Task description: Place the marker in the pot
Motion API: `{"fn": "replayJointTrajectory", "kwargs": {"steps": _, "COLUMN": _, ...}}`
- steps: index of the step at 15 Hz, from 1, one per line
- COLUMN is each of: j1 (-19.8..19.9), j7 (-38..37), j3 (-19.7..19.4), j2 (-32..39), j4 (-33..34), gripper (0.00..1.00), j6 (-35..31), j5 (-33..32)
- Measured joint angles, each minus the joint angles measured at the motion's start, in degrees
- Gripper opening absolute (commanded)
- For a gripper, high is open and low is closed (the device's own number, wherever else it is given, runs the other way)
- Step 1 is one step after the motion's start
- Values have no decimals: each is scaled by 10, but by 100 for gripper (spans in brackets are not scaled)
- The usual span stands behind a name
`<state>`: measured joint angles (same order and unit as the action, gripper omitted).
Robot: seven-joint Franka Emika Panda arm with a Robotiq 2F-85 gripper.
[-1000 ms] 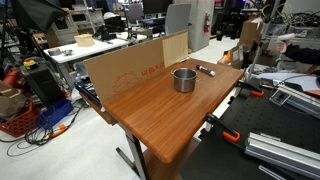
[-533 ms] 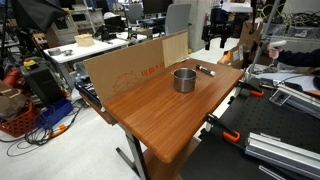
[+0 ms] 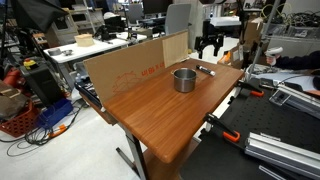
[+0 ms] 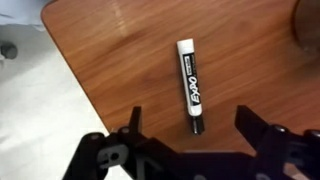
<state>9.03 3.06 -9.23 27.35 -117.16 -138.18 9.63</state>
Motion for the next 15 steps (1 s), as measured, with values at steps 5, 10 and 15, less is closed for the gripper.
{"fn": "replayJointTrajectory", "kwargs": {"steps": 5, "j1": 0, "j7": -28, "j3": 0, "j2": 46, "j4": 25, "gripper": 100, "j6": -11, "j5": -2}}
{"fn": "replayJointTrajectory", "kwargs": {"steps": 10, "j1": -3, "j7": -58, "j3": 0, "j2": 86, "j4": 53, "gripper": 100, "j6": -18, "j5": -10}}
{"fn": "replayJointTrajectory", "kwargs": {"steps": 15, "j1": -8, "j7": -82, "j3": 0, "j2": 107, "j4": 72, "gripper": 52, "j6": -27, "j5": -25}}
